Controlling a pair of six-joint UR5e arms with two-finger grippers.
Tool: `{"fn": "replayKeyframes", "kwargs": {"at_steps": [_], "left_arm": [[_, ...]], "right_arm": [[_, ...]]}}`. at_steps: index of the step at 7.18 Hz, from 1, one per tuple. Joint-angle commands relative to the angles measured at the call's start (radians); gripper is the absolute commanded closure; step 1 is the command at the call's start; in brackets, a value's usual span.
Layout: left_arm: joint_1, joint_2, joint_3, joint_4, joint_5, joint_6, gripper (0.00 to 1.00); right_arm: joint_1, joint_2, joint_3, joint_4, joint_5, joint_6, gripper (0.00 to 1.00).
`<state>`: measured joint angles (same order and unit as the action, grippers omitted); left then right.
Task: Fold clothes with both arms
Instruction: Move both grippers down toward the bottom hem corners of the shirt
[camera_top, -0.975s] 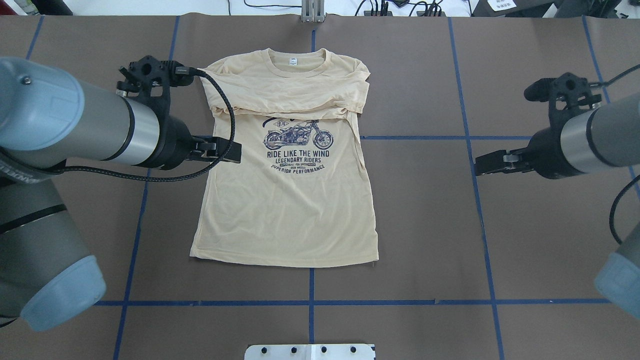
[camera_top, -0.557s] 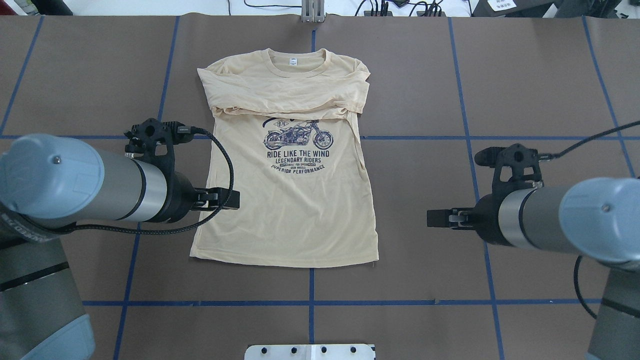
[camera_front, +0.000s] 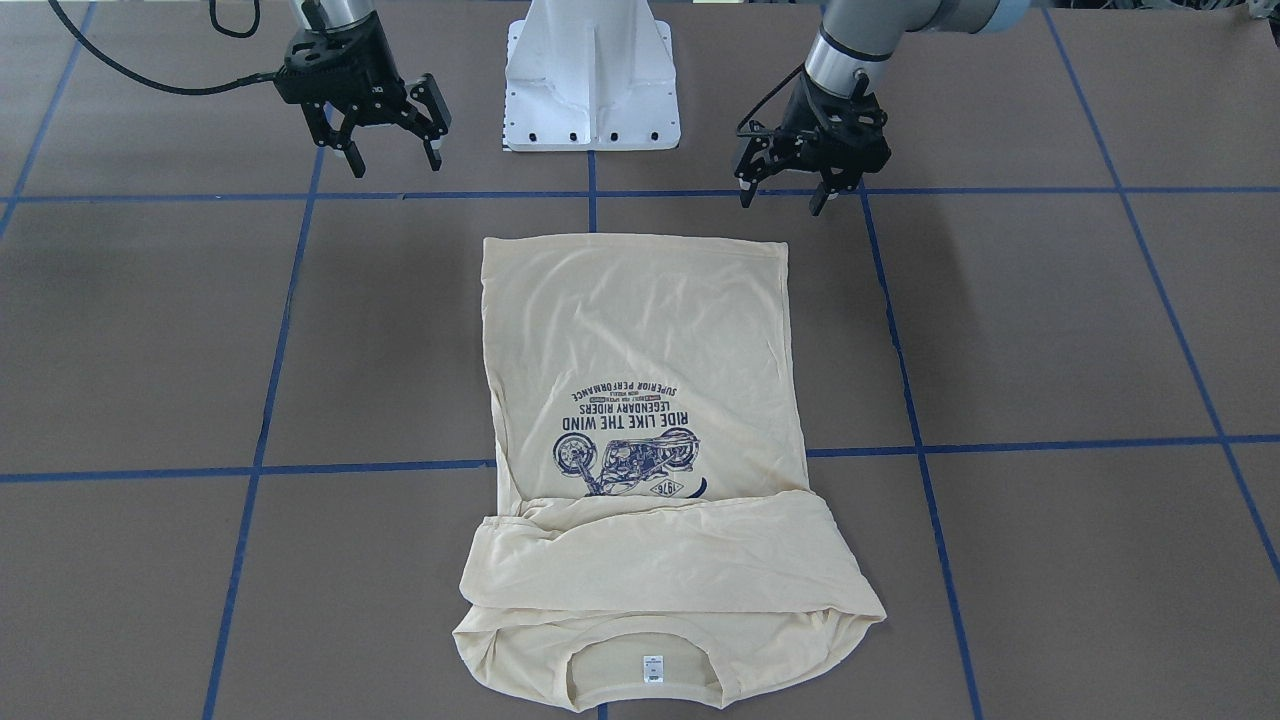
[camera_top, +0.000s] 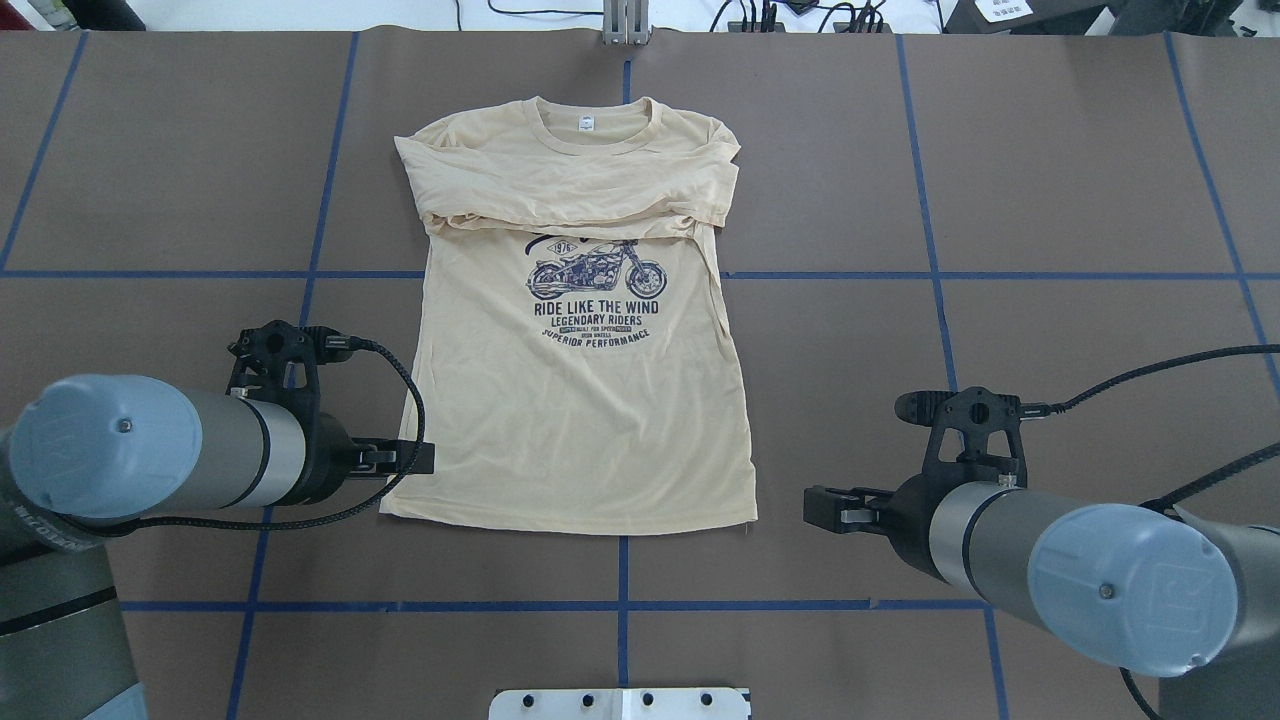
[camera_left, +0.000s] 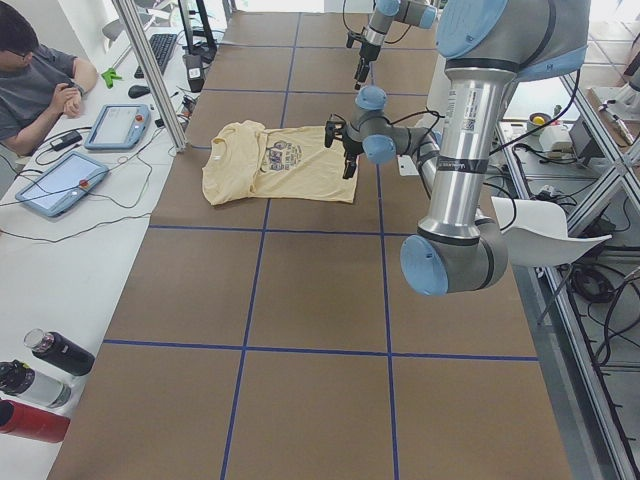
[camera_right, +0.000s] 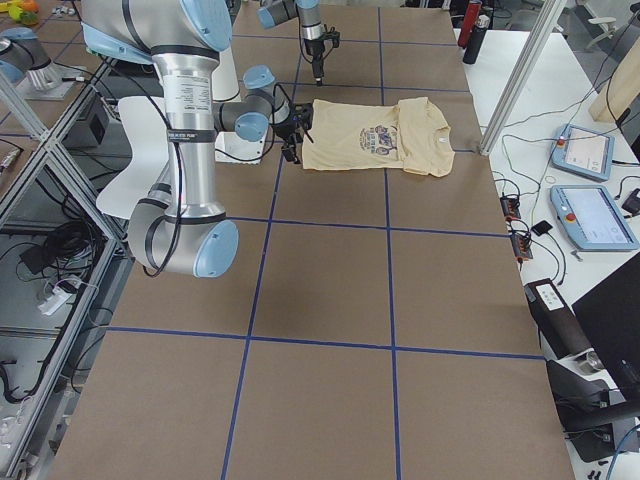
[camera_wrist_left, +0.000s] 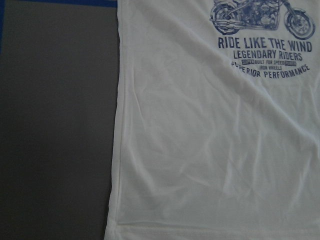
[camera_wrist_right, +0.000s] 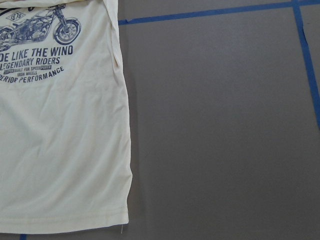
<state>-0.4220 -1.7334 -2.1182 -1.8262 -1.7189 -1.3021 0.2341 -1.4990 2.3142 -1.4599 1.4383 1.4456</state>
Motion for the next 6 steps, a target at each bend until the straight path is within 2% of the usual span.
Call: {"fn": "replayKeyframes", "kwargs": {"at_steps": [1, 4, 6], "left_arm": [[0.006, 0.014, 0.102, -0.103, 0.007, -0.009, 0.15], [0.031, 0.012, 0.164, -0.15, 0.007, -0.011, 0.15], [0.04, 0.011, 0.167, -0.151, 0.005, -0.013, 0.21]], "right_arm": [[0.002, 0.006, -0.012, -0.002, 0.001, -0.008, 0.0], [0.011, 0.006, -0.015, -0.004, 0.001, -0.01, 0.0], [0.011, 0.006, -0.015, -0.002, 0.001, -0.011, 0.0]]}}
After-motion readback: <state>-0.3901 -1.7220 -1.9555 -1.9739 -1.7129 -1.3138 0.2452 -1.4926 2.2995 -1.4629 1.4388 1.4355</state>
